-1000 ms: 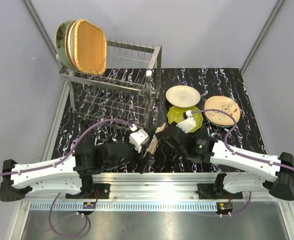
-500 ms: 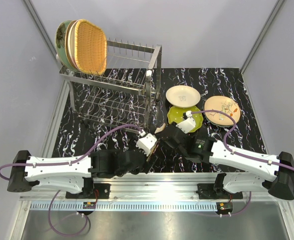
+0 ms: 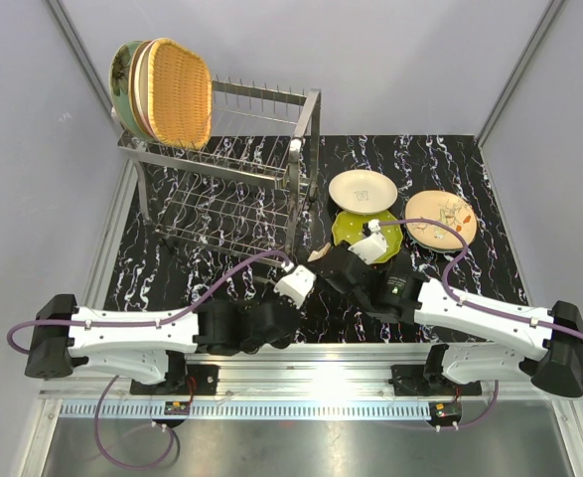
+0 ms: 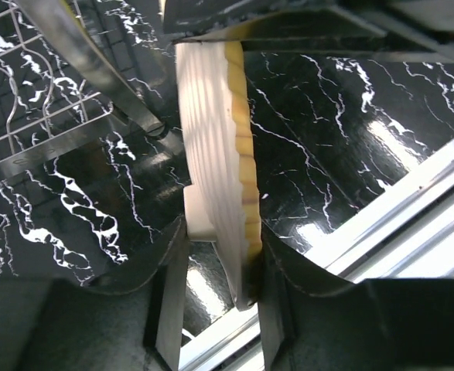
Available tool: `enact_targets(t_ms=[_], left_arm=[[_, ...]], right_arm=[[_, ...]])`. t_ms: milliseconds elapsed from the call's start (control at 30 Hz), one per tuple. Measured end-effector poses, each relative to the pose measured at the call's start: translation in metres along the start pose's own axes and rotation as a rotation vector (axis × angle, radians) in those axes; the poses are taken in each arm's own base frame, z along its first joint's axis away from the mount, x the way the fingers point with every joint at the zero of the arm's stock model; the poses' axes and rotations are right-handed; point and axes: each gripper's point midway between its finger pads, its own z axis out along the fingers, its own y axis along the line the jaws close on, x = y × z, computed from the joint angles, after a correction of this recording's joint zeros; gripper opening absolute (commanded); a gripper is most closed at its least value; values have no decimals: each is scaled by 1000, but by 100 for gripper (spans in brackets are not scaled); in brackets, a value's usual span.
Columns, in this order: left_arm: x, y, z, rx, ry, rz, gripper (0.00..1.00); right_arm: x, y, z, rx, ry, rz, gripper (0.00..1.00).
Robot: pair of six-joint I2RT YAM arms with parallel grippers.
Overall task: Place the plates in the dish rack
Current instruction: Pass the plate from the right arm to the left
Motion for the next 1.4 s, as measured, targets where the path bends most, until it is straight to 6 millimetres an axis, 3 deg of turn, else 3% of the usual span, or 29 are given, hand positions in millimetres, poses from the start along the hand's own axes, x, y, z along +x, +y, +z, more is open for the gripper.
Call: enact_targets(t_ms=[33, 233, 433, 1133, 1300, 1400], left_arm=[[0, 1, 0, -5, -1, -1, 30], [0, 6, 0, -34, -6, 1, 0], [-3, 12, 0, -63, -21, -12, 0], [5, 30, -15, -86, -7, -19, 0], [4, 38, -25, -78, -6, 8, 0], [-6, 44, -39, -47, -36, 16, 0]], right_arm=[[0, 0, 0, -1, 0, 1, 14], [0, 2, 1, -8, 0, 6, 34], [-6, 9, -8, -54, -6, 44, 55], [-26, -1, -36, -98, -22, 66, 65], [-47, -8, -53, -109, -70, 64, 65], [-63, -16, -66, -111, -112, 63, 65]])
